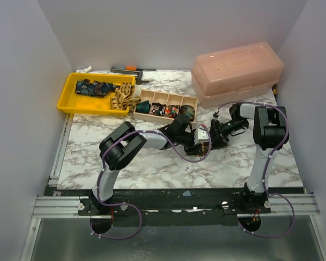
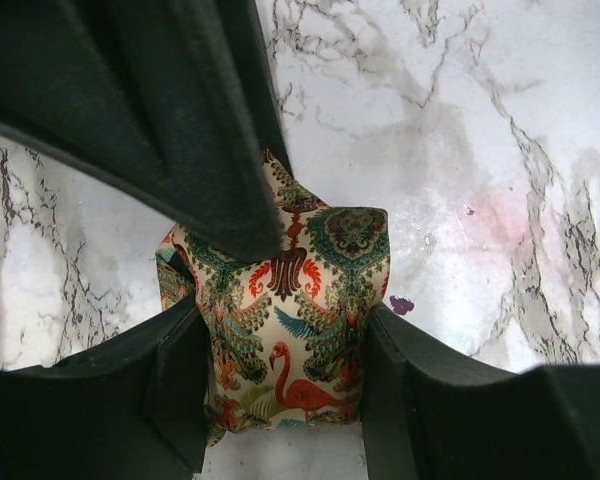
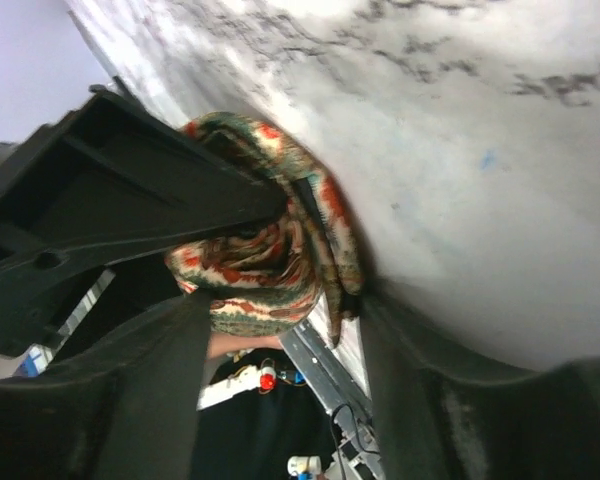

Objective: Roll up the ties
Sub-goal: Roll the tie at the center of the board, then pick up the tie at the center of the board.

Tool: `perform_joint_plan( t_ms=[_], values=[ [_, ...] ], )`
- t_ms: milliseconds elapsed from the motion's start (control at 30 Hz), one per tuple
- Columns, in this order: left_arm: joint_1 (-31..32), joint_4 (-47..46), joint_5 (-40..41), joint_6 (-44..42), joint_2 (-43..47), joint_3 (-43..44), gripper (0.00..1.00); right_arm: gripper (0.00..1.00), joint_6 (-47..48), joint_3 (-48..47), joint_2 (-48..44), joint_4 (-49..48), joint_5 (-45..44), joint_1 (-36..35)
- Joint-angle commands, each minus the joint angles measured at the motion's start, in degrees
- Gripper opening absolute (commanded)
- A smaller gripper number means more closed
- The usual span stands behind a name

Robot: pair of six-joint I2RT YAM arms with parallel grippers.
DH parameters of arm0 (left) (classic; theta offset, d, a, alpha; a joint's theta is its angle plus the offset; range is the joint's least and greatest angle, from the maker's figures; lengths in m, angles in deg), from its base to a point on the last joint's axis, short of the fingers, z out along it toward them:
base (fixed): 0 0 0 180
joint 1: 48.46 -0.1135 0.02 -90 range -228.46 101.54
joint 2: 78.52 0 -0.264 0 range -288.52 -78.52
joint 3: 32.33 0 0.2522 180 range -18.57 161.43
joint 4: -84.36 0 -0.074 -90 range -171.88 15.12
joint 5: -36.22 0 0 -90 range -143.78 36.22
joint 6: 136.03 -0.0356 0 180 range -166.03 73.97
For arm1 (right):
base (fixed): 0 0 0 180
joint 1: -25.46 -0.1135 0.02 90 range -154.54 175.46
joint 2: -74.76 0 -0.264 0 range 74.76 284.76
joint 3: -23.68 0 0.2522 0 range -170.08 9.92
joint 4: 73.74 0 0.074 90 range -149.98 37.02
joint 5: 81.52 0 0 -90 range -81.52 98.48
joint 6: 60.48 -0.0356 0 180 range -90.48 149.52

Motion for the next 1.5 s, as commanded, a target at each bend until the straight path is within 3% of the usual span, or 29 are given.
perform_joint_plan(
  t_ms=[0,100,200,300,367,500,600,633,700,833,967,1200,1467],
  values=[
    [-0.22,12.83,5.80,-2.04,-4.74,-2.04,0.24,0.57,6.51,2.76,1.78,-5.35,2.41,-0.71],
    [-0.23,13.02,5.50,-2.10,-4.83,-2.08,0.24,0.58,7.25,3.34,-0.19,-4.69,5.02,-0.71],
    [-0.24,12.86,5.26,-2.12,-4.68,-2.35,0.25,0.76,5.85,3.89,-1.81,-6.21,5.95,-1.00],
    [-0.24,12.77,5.34,-1.95,-4.81,-2.35,0.25,0.80,4.78,3.76,-1.23,-7.37,5.46,-1.89],
    [-0.24,12.88,5.58,-1.88,-4.99,-2.13,0.26,0.74,5.03,3.28,-0.16,-6.76,5.68,-2.38],
    [-0.35,12.59,5.27,-0.79,-4.79,-2.10,0.32,0.40,4.71,3.85,-0.81,-7.50,3.63,-2.82],
    [-1.06,10.09,3.86,1.85,-3.72,-3.02,0.49,0.07,5.25,3.99,-1.29,-7.01,0.82,-2.82],
    [-1.45,8.16,2.96,3.42,-2.52,-4.19,0.55,0.00,5.64,3.89,-1.28,-6.55,0.23,-2.82],
    [-2.36,0.90,0.41,6.60,1.09,-8.23,0.64,0.00,6.27,4.17,-1.96,-6.28,-0.14,-2.82],
    [-3.19,-12.76,-1.46,10.36,9.36,-15.49,0.97,0.00,6.22,4.64,-4.52,-6.46,1.21,-2.87],
    [-3.22,-16.73,0.62,8.30,13.74,-18.46,0.98,0.00,5.45,5.69,-7.75,-6.71,3.52,-2.88],
    [-1.24,-11.51,2.87,4.61,10.59,-14.46,0.98,0.00,3.33,8.41,-13.05,-8.13,5.85,-3.61],
    [1.01,-15.59,3.56,5.99,8.59,-11.88,0.99,0.00,5.42,7.34,-13.72,-4.38,8.34,-4.93]
  ],
)
